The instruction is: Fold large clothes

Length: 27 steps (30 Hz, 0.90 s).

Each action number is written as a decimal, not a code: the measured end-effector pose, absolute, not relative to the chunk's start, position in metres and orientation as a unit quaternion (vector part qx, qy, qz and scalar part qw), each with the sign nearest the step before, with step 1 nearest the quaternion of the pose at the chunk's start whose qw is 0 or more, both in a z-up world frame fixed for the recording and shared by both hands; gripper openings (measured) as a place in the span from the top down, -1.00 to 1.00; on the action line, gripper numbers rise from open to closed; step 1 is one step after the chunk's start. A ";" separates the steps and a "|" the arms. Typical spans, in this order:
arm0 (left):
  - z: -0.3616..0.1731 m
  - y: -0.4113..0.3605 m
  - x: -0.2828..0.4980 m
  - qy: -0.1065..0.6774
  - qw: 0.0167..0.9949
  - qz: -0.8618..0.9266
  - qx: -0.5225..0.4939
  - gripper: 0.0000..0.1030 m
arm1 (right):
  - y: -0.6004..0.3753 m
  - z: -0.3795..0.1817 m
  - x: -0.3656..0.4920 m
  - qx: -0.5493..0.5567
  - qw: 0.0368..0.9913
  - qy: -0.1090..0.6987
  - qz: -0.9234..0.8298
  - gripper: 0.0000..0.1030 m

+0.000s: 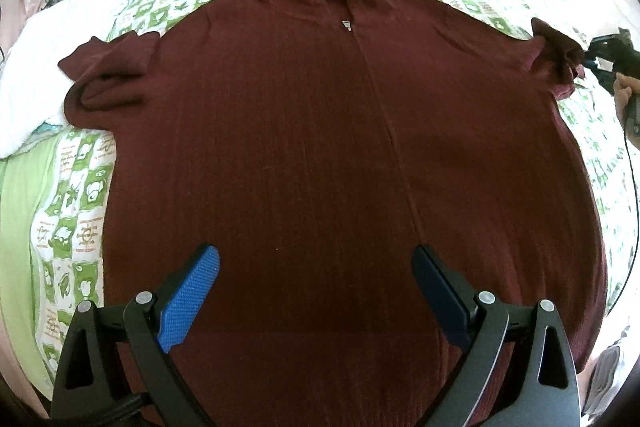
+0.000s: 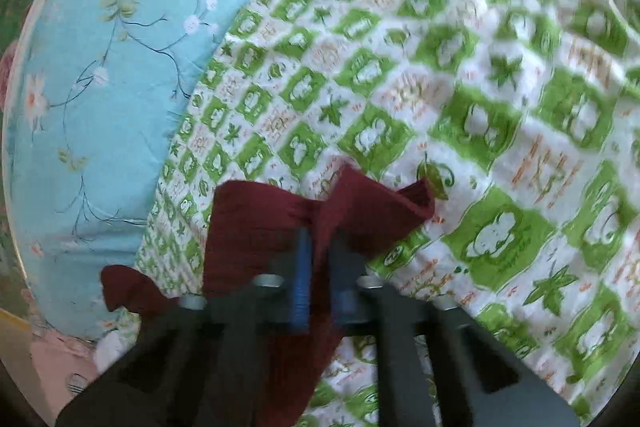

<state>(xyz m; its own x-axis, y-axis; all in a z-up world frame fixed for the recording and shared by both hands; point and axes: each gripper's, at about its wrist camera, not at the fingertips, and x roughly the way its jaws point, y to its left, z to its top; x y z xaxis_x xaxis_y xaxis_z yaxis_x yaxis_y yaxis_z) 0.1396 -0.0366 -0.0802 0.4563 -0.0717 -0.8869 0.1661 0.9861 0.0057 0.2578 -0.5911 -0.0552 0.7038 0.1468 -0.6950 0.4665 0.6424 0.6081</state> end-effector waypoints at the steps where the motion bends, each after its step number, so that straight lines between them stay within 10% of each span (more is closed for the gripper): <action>1: -0.080 -0.035 0.140 0.517 0.852 -0.070 0.043 -0.89 | -0.584 -0.049 0.258 0.398 0.836 0.368 -0.087 0.88; 27: -0.079 0.075 0.159 0.502 0.858 -0.048 -0.101 -0.89 | -0.104 -0.092 0.323 0.286 0.730 0.494 0.376 0.87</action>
<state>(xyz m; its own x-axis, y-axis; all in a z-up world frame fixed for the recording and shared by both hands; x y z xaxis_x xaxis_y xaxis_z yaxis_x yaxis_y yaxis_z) 0.1594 0.0755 -0.0792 0.4916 -0.1837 -0.8512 -0.0188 0.9750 -0.2212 0.3234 -0.1045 -0.0925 0.2297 0.8317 -0.5054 -0.2667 0.5532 0.7892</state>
